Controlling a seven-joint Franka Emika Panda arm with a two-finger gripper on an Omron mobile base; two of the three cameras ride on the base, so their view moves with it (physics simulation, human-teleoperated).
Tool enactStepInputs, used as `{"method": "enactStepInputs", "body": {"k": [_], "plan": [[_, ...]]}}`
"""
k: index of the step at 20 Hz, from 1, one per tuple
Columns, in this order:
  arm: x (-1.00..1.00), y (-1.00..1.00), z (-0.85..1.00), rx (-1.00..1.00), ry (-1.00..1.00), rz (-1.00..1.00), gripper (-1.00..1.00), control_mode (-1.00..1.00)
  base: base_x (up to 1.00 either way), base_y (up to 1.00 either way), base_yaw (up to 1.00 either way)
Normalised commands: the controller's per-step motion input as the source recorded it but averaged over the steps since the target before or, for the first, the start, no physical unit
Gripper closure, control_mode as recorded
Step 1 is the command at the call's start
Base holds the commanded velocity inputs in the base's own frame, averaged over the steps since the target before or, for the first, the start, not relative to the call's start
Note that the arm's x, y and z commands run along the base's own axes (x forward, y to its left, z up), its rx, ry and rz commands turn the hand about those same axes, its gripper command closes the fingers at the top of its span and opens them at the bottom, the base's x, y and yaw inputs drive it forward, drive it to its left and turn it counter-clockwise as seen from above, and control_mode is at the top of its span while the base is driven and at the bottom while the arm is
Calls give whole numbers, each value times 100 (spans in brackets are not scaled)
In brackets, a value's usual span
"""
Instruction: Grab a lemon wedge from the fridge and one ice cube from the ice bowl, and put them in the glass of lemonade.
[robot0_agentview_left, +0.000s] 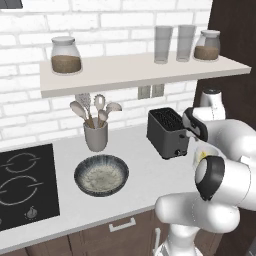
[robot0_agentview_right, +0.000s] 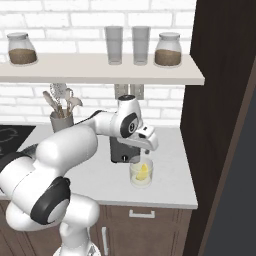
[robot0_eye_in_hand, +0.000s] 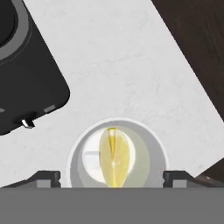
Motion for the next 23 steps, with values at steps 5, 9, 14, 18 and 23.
{"method": "enactStepInputs", "body": {"k": [5, 9, 14, 18, 23], "plan": [[-4, -5, 12, 1, -4, 3, -100, -100, 0, 0, 0], [-13, 0, 24, 3, -16, 5, -100, -100, 0, 0, 0], [-2, 0, 19, 3, -15, 3, -100, -100, 0, 0, 0], [0, 0, 13, 2, -9, 2, -100, -100, 0, 0, 0], [-40, 0, 20, 5, -10, 6, -100, -100, 0, 0, 0]]}}
